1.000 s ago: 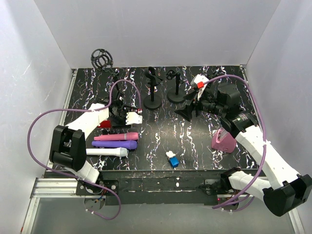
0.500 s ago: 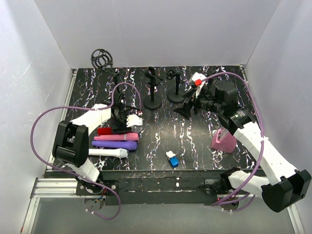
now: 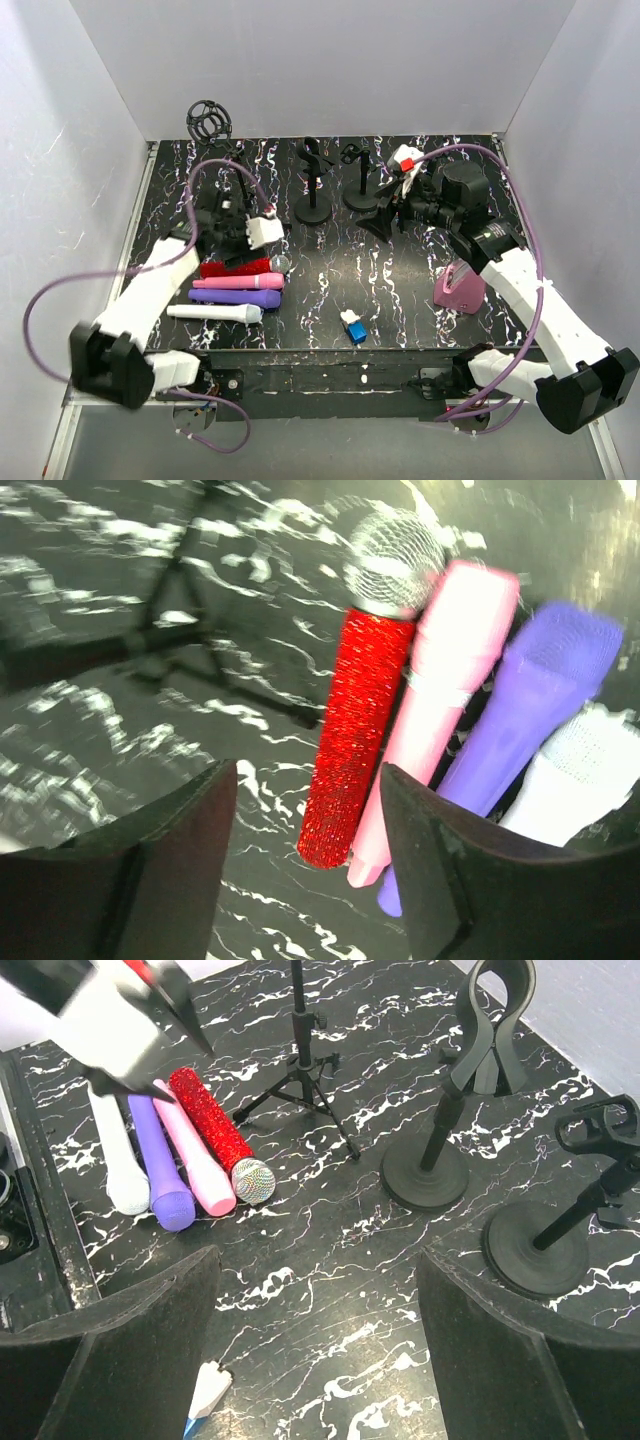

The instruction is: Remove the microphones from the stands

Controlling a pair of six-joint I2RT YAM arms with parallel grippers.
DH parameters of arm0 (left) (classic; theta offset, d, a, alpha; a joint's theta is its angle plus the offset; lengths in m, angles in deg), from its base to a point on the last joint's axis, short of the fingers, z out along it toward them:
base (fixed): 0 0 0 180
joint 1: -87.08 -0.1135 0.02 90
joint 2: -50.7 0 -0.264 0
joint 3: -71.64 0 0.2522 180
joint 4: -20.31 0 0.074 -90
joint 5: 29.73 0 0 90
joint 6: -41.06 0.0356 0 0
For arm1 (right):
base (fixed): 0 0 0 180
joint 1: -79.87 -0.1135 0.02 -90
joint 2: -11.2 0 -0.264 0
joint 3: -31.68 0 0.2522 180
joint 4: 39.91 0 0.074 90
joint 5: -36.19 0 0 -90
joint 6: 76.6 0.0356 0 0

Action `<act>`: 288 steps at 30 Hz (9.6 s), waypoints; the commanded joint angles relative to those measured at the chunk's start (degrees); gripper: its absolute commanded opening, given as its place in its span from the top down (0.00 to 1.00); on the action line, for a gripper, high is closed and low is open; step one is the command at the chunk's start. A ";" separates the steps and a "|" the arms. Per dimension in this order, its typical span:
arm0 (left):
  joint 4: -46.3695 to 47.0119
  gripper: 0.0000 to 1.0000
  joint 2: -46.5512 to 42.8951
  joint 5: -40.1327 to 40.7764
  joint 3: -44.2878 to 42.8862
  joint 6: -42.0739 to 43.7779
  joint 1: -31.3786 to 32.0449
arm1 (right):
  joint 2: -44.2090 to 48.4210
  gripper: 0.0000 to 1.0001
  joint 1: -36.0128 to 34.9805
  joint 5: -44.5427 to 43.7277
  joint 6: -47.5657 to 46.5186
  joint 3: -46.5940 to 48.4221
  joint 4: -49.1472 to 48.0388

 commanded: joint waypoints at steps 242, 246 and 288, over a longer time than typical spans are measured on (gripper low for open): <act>52.44 1.00 5.40 -43.75 7.01 -57.07 -5.02 | -38.43 0.38 -9.14 10.18 12.17 1.33 -25.76; 52.53 1.00 5.58 -43.58 6.92 -57.33 -5.02 | -38.33 0.34 -8.62 14.76 17.94 6.42 -28.83; 51.48 0.95 2.69 -41.30 4.72 -53.22 -5.02 | -33.95 0.31 -8.01 10.37 12.62 4.07 -22.69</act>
